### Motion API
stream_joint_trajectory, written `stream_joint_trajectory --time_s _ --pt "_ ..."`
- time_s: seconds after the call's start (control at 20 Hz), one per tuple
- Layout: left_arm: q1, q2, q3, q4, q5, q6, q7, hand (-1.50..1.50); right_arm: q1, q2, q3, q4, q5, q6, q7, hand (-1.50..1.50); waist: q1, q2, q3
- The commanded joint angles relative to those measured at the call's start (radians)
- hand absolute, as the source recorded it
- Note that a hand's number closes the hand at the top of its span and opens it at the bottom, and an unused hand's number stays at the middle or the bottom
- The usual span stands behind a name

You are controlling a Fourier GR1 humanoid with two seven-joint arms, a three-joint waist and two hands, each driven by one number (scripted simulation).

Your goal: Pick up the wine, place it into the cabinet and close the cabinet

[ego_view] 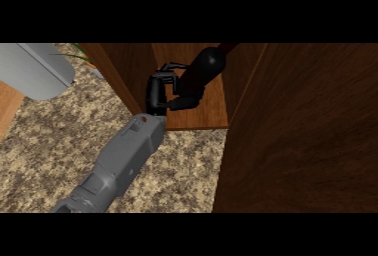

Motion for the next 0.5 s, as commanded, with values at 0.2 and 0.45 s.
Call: stream_joint_trajectory --time_s 0.2,0.45 --pt "-0.110 0.007 0.079 0.177 0.036 -0.057 -0.027 1.50 0.046 0.020 0.002 -0.057 -0.054 0.010 0.000 -1.50 -0.001 0.003 0.000" --pt "-0.173 0.000 0.119 0.251 0.044 -0.043 -0.066 1.50 0.067 0.043 0.014 -0.049 -0.064 0.027 -0.047 -1.50 -0.025 0.013 0.000"
